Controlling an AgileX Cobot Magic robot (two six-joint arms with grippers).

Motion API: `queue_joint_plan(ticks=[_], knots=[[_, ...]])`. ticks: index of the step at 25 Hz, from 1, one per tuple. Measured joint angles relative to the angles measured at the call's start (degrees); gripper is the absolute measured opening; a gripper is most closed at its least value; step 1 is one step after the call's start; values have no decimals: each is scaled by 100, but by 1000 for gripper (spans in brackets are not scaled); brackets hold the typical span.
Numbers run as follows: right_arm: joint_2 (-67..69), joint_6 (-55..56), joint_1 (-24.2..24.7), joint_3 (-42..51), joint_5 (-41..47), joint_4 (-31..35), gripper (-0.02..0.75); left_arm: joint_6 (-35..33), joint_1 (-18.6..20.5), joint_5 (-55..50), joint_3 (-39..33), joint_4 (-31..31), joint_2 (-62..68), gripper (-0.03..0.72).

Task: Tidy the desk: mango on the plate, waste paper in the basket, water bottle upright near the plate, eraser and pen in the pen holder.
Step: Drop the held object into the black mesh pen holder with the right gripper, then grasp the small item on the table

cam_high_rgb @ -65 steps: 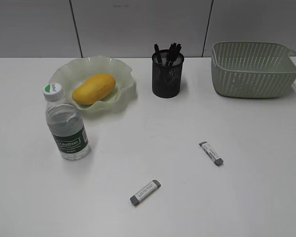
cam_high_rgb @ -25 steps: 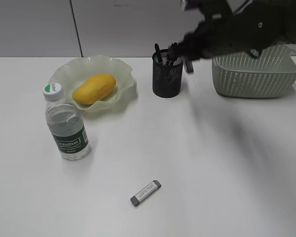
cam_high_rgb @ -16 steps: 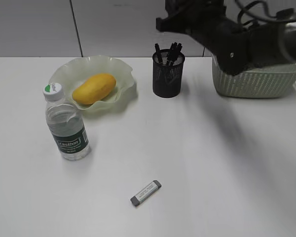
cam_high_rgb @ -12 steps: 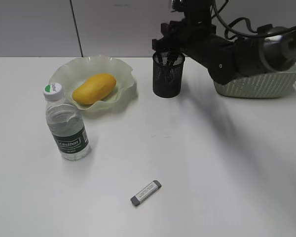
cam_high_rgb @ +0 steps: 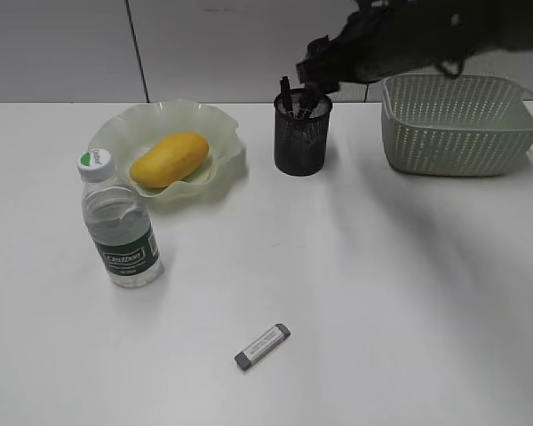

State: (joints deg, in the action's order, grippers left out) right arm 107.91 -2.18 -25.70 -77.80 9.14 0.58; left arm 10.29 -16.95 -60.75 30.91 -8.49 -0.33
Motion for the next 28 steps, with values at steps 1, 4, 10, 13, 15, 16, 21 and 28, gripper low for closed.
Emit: queue_joint_plan(ticks=[1,4,10,13,15,16,21,28], knots=[[-256,6,0,0,796,9,497,0,0,0,0,-1,0,243],[-1210,62,0,298,2707,-58,422,0,0,0,0,-19,0,241],[-3726,439,0,2228,4617,-100,340,0,0,0,0,-19,0,241],[-5189,568,0,3287,5048,-100,336,0,0,11,0,-19,49,241],[-6072,594,0,3847,5277,-100,335,-18,0,17,0,5,192,241],[-6633,594,0,4061,5372,-100,334,-64,0,25,0,54,302,241],[-8686,600,0,4682,5282,-104,332,-480,0,151,109,631,1262,233],[-10385,600,0,4844,5075,-362,331,-1503,0,703,851,1473,3355,181]])
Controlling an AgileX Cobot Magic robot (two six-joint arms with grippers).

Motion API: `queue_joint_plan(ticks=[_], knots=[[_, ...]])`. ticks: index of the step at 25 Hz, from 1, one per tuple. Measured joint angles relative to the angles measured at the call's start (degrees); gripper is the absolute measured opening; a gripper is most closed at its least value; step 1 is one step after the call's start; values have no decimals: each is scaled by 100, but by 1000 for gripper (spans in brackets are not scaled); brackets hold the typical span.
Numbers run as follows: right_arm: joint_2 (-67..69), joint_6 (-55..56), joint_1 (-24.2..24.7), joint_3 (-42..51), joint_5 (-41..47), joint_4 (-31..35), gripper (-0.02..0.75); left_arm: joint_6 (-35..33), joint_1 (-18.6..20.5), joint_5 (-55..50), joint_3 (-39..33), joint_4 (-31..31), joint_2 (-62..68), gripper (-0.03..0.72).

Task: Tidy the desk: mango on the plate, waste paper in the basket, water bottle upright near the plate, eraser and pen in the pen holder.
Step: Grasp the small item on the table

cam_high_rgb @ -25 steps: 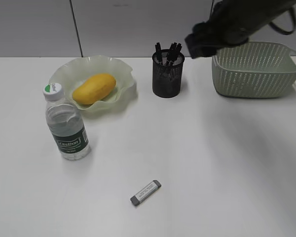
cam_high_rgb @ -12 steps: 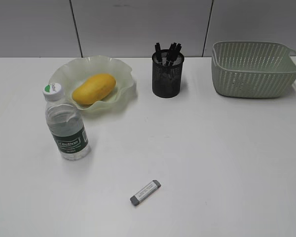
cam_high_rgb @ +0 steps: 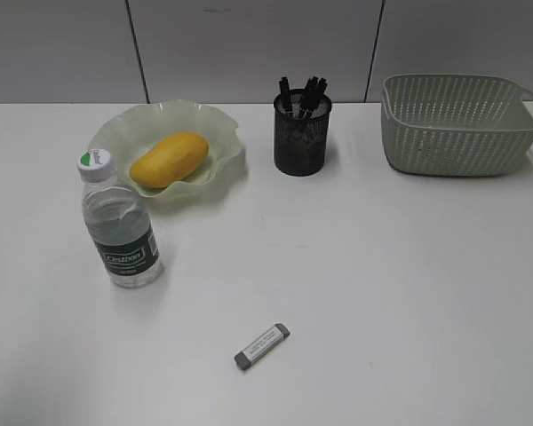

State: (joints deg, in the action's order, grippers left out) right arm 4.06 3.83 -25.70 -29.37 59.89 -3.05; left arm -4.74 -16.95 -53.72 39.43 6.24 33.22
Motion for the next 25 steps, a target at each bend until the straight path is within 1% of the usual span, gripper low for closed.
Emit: queue_joint_plan(ticks=[2,4,5,7,8,10,12,13,15,17,19,21,22,23,25], knots=[[-212,0,0,8,0,-34,331,-503,-53,130,308,484,626,176],[-358,0,0,8,-5,-41,331,-816,-286,313,663,801,1266,159],[-419,-5,0,8,-5,-47,329,-900,-521,426,881,834,1613,146],[-443,-5,0,8,-5,-54,328,-954,-1126,651,1231,805,2118,122],[-443,-5,0,12,-5,-54,327,-929,-1547,794,1393,763,2329,111],[-443,-5,0,12,-5,-54,325,-537,-2433,1162,1581,445,2921,102],[-444,-5,0,12,-5,-54,326,153,-3107,1457,1671,-169,3595,97],[-444,-5,0,12,-5,-57,326,506,-3365,1518,1712,-511,4017,97],[-444,-5,0,12,-5,-57,326,891,-3613,1524,1826,-900,4832,113],[-444,-5,0,12,-5,-57,326,1062,-3685,1515,2032,-923,5665,187],[-444,-5,0,12,-5,-61,326,1097,-3691,1539,2281,-838,6305,331],[-444,-5,0,12,-5,-61,326,1124,-3691,1591,2539,-702,6851,454],[-444,-5,0,12,-5,-61,326,1124,-3693,1607,2667,-663,7028,500],[-444,-5,0,12,-5,-61,326,1129,-3697,1621,2774,-688,7210,526],[-444,-5,0,12,-5,-61,326,1145,-3699,1663,2889,-664,7491,538]])
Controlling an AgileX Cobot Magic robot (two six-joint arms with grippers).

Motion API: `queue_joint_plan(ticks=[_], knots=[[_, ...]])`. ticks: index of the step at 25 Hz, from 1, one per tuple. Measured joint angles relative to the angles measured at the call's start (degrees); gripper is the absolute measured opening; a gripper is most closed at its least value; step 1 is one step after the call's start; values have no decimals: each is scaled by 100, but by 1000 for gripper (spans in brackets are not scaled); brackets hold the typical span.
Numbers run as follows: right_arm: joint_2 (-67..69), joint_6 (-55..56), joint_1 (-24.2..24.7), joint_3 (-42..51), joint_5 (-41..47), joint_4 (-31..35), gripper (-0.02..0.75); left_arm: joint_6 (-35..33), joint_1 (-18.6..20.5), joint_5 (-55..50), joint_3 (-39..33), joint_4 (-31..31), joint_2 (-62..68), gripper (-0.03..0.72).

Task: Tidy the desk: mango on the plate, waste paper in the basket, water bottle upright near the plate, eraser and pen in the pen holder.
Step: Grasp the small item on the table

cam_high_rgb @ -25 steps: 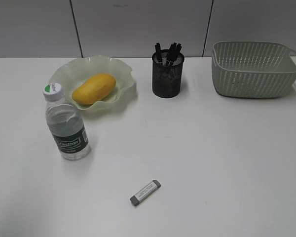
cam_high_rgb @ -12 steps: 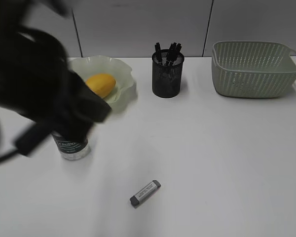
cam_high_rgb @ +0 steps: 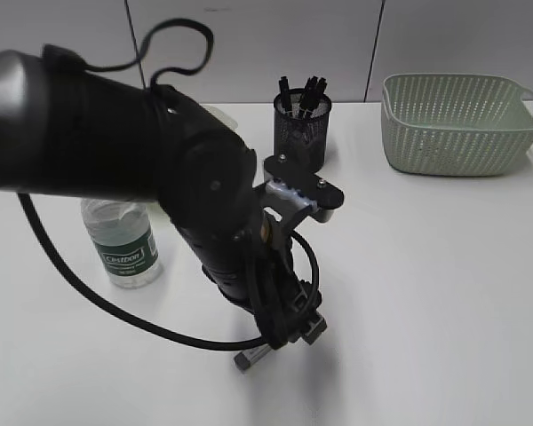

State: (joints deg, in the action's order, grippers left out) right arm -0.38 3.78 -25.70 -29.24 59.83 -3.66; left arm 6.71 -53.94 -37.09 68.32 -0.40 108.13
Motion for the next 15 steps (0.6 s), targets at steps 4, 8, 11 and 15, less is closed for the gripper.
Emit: queue_joint_plan(ticks=[4,8,11,15], knots=[[0,0,0,0,0,-7,323,6,0,38,25,-18,395,497],[0,0,0,0,0,-17,323,6,0,139,25,-129,691,444],[0,0,0,0,0,-17,322,6,0,253,25,-221,851,377],[0,0,0,0,0,-18,322,6,0,280,38,-397,888,184]])
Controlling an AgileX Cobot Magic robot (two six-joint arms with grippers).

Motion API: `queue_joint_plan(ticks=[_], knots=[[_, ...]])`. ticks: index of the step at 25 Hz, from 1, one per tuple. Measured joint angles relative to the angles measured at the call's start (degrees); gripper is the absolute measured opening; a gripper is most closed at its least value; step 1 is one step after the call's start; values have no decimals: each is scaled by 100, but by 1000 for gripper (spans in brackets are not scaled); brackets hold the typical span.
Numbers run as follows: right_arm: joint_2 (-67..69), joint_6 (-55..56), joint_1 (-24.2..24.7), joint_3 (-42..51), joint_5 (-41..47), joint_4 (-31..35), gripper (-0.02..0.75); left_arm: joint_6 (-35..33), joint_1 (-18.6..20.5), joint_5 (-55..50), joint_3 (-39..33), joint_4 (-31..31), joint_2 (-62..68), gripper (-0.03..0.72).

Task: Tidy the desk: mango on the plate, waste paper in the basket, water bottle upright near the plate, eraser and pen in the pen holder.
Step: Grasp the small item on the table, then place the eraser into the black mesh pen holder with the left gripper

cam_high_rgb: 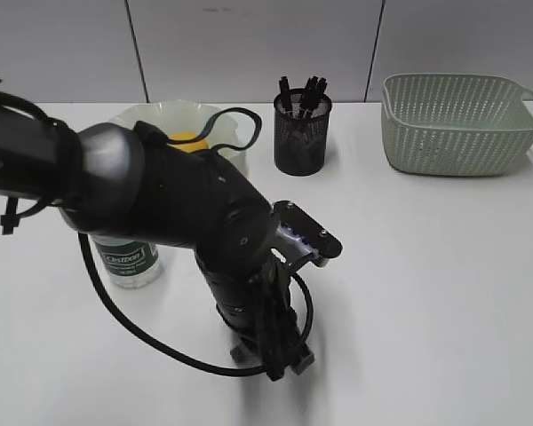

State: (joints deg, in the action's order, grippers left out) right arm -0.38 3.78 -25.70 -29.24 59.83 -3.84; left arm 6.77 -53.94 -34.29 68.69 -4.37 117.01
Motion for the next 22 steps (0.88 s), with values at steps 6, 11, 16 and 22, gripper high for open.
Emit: queue_joint_plan(ticks=[6,11,16,22], knots=[[0,0,0,0,0,-5,321,7,19,767,26,-170,-301,142],[0,0,0,0,0,-18,322,7,600,4220,50,-297,-911,142],[0,0,0,0,0,-19,322,13,1602,7806,204,-235,-252,142],[0,0,0,0,0,-25,322,13,1855,8313,1000,-216,742,142]])
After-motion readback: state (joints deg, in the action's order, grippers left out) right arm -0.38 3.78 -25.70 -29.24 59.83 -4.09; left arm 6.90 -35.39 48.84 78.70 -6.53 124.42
